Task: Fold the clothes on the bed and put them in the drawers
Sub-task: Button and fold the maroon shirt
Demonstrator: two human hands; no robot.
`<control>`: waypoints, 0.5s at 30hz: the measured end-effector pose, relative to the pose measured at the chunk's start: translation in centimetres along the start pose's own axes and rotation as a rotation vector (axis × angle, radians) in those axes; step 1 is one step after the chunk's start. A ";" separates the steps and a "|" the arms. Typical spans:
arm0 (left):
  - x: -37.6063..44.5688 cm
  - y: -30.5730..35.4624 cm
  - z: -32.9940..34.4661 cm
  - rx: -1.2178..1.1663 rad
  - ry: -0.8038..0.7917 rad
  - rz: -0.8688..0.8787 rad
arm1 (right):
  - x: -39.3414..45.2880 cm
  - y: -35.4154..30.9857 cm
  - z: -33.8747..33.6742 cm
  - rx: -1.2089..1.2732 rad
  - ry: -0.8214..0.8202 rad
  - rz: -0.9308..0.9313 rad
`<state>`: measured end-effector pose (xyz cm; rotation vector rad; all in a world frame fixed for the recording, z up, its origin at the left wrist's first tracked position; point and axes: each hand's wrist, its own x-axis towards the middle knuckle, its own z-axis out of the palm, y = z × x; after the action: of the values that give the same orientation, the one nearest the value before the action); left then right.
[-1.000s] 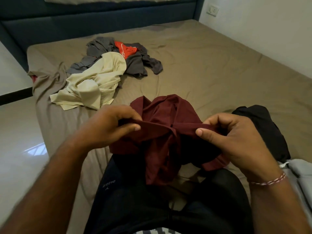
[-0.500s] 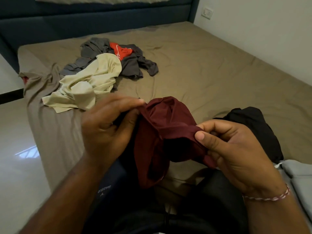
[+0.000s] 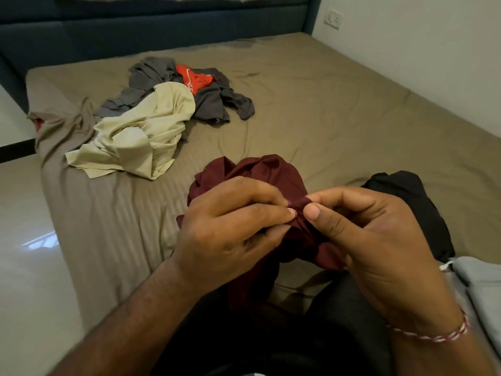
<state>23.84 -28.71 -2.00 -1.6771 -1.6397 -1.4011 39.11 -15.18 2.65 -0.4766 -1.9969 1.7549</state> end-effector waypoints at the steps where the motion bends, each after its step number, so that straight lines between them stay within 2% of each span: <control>1: -0.1 0.0 -0.1 -0.010 -0.017 -0.015 | 0.0 -0.1 0.0 -0.029 -0.003 -0.018; 5: -0.4 -0.2 0.1 -0.078 -0.096 -0.048 | 0.1 -0.6 -0.3 -0.243 -0.092 -0.095; 9: -0.9 -0.3 0.5 -0.102 -0.126 -0.055 | 0.4 -0.8 -1.0 -0.460 -0.161 -0.065; 12: -1.3 -0.3 0.9 -0.096 -0.103 -0.061 | 0.3 -0.7 -1.0 -0.467 -0.169 -0.051; 15: -1.6 -0.3 1.1 -0.043 -0.042 -0.039 | 0.0 -0.3 -0.6 -0.338 -0.126 -0.051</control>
<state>24.32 -28.53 -3.91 -1.7182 -1.6845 -1.4384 39.43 -14.72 3.03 -0.4239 -2.3869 1.4524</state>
